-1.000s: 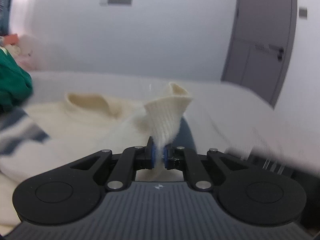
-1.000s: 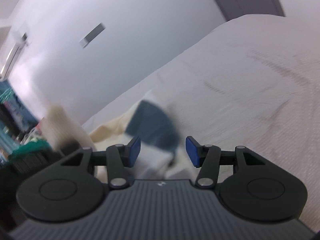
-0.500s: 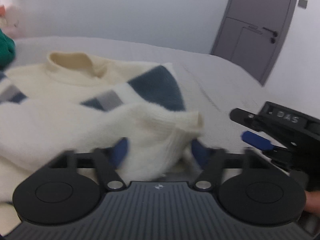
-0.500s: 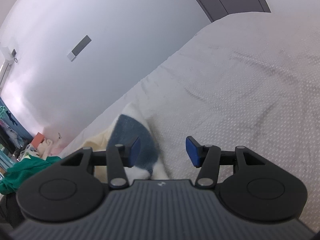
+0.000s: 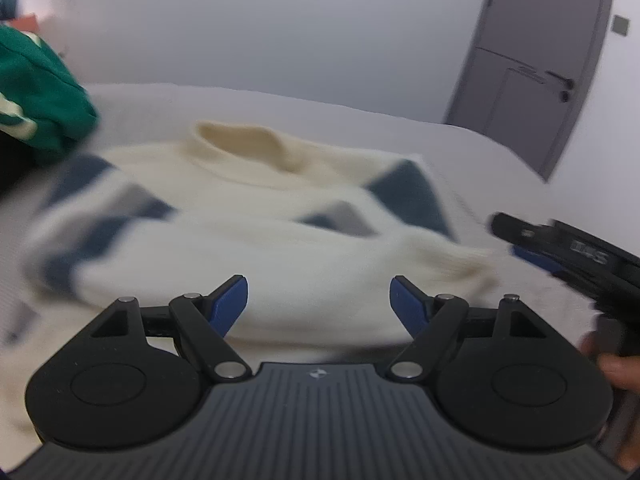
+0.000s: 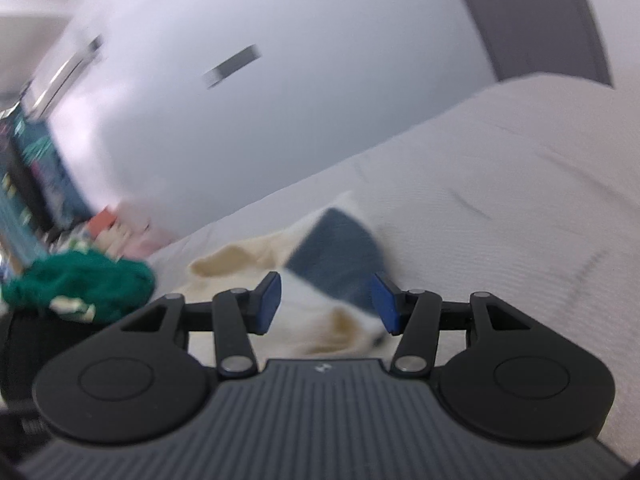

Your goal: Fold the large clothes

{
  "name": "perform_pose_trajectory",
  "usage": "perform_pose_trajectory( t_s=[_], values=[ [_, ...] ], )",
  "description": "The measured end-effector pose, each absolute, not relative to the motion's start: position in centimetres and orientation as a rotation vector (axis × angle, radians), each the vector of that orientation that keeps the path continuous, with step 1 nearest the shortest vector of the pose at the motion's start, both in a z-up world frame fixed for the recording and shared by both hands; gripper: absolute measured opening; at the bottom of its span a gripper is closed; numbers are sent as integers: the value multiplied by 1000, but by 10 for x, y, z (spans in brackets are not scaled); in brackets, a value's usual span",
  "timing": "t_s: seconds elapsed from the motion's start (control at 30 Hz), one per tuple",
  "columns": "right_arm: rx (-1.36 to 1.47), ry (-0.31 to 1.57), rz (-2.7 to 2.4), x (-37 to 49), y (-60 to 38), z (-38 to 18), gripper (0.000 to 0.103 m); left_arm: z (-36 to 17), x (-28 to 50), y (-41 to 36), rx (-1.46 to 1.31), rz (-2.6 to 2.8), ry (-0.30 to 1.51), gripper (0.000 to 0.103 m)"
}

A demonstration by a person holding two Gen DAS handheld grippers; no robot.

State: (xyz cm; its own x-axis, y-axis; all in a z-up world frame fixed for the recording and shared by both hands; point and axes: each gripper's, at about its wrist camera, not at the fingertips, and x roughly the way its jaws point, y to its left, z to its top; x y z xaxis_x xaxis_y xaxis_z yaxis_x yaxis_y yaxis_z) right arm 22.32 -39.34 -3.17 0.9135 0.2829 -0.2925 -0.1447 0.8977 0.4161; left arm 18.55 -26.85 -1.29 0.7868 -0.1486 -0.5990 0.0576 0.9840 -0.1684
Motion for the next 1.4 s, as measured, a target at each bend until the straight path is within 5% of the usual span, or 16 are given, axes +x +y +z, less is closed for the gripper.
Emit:
perform_pose_trajectory(
  t_s=[0.93,1.4],
  values=[
    [110,525,244,292,-318,-92,43,-91,275,-146,-139,18,703,83],
    [122,486,231,269,-322,-76,44,-54,230,-145,-179,25,681,83]
  ],
)
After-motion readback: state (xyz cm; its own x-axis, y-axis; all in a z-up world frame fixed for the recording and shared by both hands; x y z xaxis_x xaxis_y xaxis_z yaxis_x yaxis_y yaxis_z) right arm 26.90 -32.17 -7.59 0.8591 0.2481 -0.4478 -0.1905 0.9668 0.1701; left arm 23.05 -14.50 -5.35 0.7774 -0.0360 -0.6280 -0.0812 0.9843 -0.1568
